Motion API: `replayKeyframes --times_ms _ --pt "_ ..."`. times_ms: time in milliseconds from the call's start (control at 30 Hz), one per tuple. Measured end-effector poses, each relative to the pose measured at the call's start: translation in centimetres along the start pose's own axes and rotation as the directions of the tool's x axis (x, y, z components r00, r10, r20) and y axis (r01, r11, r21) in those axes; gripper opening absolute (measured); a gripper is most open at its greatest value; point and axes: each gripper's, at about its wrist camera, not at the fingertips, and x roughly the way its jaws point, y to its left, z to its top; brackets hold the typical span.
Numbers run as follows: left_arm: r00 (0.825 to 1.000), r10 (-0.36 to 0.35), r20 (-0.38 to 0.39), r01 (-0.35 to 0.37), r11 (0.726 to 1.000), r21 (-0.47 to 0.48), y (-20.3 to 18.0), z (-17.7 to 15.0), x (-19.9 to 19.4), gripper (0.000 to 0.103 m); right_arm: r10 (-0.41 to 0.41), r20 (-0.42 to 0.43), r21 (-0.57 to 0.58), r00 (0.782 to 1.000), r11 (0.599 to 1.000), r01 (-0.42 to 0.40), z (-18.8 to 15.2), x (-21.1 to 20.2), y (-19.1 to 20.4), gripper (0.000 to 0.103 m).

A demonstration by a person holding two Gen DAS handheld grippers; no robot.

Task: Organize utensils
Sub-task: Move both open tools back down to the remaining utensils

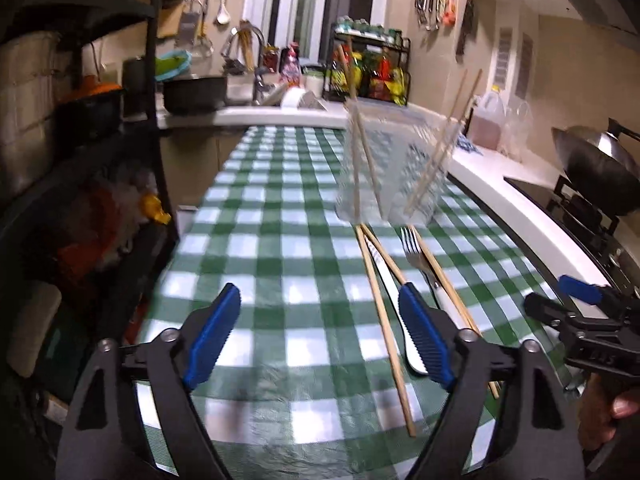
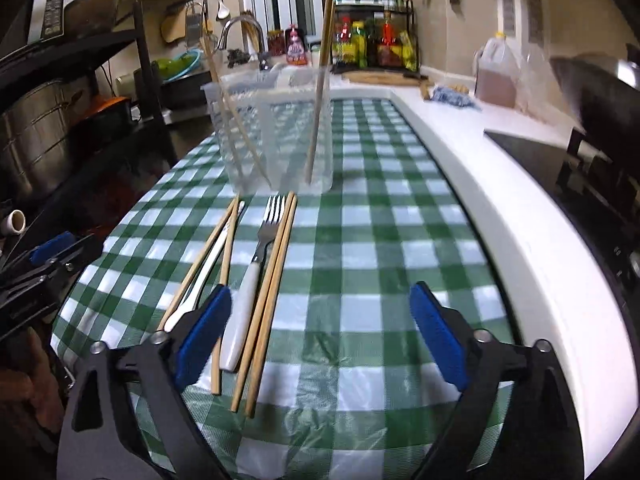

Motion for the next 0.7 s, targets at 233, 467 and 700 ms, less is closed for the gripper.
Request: replayKeyframes --times_ms 233,467,700 --pt "0.996 -0.056 -0.065 0.056 0.998 0.001 -0.8 -1.4 1.2 0.035 0.067 -0.126 0.005 0.990 0.998 -0.067 -1.5 2.5 1.1 0.036" --pt "0.982 -0.119 -0.148 0.120 0.993 0.000 -2.1 -3.1 2.3 0.023 0.098 -0.189 -0.008 0.977 0.995 -0.101 -2.6 3.7 2.1 0.032" --pt "0.978 -0.141 -0.156 0.143 0.990 0.003 -2.8 -3.6 2.3 0.021 0.091 -0.192 -0.006 0.977 0.996 -0.094 -2.5 3.4 1.9 0.027"
